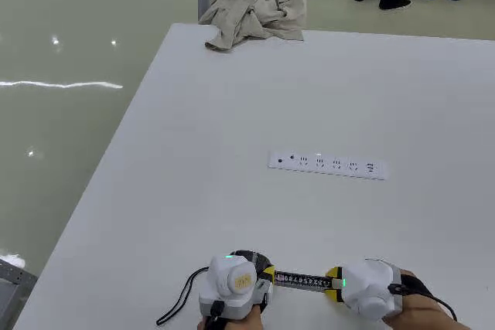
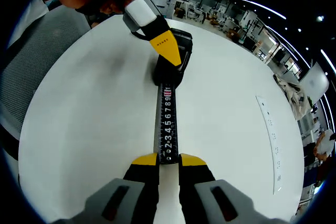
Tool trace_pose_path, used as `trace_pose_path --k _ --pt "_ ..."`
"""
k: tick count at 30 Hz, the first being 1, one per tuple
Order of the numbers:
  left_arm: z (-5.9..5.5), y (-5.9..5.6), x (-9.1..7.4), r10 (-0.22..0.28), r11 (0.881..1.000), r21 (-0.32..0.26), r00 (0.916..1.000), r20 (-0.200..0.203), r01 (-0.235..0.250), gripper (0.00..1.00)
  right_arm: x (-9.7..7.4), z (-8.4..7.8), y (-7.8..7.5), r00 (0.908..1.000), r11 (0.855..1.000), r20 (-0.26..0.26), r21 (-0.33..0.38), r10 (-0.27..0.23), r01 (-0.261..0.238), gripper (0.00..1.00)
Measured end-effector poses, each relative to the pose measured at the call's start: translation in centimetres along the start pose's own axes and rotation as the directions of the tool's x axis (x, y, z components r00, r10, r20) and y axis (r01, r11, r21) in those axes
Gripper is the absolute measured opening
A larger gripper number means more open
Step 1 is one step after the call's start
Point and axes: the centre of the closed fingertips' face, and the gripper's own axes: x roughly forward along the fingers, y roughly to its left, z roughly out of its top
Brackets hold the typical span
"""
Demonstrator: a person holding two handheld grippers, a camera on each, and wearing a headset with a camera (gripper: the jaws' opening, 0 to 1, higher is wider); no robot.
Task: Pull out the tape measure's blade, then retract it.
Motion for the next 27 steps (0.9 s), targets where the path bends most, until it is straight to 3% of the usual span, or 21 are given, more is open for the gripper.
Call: trace_pose_path --k 27 --pt "-0.1 0.0 0.1 -0.002 1.000 -0.001 0.9999 -0.011 0.002 0.53 1.3 2.2 0.0 0.9997 1.000 0.023 -0.014 -0.006 0.007 0.13"
